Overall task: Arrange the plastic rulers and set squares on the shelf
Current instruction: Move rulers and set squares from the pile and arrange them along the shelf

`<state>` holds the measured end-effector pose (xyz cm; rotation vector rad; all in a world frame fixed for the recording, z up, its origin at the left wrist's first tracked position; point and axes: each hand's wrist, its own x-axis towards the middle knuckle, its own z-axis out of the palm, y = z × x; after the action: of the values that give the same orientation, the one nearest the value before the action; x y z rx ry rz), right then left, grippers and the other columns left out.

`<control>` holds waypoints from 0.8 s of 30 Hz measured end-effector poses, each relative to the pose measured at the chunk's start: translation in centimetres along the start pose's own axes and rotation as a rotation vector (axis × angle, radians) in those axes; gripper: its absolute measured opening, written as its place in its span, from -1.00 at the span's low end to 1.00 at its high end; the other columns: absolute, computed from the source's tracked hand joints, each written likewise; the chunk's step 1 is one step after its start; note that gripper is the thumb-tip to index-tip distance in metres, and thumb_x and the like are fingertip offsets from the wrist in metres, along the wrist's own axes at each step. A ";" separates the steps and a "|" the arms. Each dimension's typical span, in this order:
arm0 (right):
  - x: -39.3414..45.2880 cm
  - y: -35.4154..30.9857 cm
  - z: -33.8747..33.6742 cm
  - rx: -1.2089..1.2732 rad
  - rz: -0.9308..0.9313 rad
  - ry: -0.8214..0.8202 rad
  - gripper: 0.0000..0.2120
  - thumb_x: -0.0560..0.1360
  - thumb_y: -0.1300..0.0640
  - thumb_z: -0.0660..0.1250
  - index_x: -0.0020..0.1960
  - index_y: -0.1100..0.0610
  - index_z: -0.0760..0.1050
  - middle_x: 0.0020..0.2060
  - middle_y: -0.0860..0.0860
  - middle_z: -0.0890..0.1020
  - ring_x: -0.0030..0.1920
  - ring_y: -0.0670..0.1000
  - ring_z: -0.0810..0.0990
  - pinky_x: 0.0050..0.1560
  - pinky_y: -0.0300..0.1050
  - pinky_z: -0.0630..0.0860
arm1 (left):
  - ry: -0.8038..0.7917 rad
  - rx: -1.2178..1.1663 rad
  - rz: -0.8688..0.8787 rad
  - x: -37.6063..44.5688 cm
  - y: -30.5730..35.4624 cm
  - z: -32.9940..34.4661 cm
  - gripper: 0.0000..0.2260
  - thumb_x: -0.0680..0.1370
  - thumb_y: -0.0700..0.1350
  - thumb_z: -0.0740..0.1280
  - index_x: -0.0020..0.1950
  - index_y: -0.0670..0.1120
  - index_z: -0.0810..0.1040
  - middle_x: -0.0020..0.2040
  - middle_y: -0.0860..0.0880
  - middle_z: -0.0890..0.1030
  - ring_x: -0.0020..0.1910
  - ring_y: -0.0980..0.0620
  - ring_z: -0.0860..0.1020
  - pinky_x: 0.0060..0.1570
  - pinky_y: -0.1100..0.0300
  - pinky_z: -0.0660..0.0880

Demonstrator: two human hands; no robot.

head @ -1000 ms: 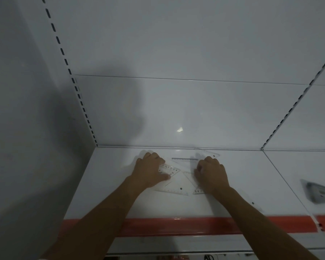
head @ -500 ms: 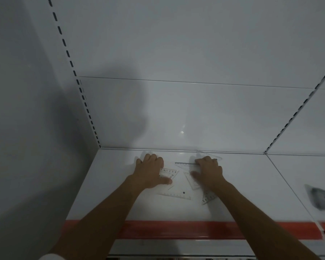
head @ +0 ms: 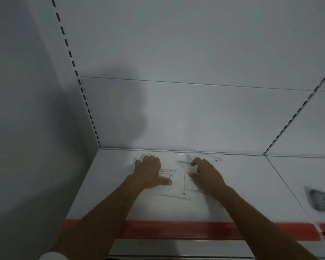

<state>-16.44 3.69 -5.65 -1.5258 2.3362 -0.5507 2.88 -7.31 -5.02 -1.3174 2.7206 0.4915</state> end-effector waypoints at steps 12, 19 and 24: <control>-1.1 0.1 -0.1 -0.071 0.035 0.034 -0.66 0.54 -0.10 0.25 0.24 0.03 0.41 -0.07 -0.03 0.51 -0.09 -0.03 0.48 -0.12 -0.20 0.33 | 0.166 0.032 0.099 -1.1 3.6 0.6 -0.46 0.47 0.36 0.23 0.27 0.01 0.40 0.26 -0.02 0.41 0.27 -0.04 0.33 0.27 -0.07 0.22; -2.0 -0.3 0.0 -0.105 0.030 0.070 -0.70 0.59 -0.04 0.17 0.26 0.06 0.43 0.02 0.05 0.60 0.00 0.03 0.58 -0.11 -0.20 0.39 | 0.124 0.005 0.182 -2.0 5.1 2.1 -0.44 0.37 0.36 0.36 0.24 0.08 0.44 0.22 0.02 0.41 0.25 -0.02 0.33 0.24 -0.01 0.23; -2.4 -0.8 0.5 -0.068 0.001 0.032 -0.77 0.61 0.05 0.13 0.10 0.07 0.54 -0.11 0.05 0.66 -0.16 0.03 0.62 -0.28 -0.26 0.36 | 0.110 -0.036 0.148 -2.0 5.5 2.3 -0.49 0.37 0.31 0.39 0.21 0.07 0.48 0.20 0.01 0.43 0.25 -0.01 0.34 0.22 0.01 0.25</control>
<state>-14.67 5.58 -5.60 -1.5563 2.4033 -0.5033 -0.30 -1.92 -5.38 -1.1904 2.9285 0.4949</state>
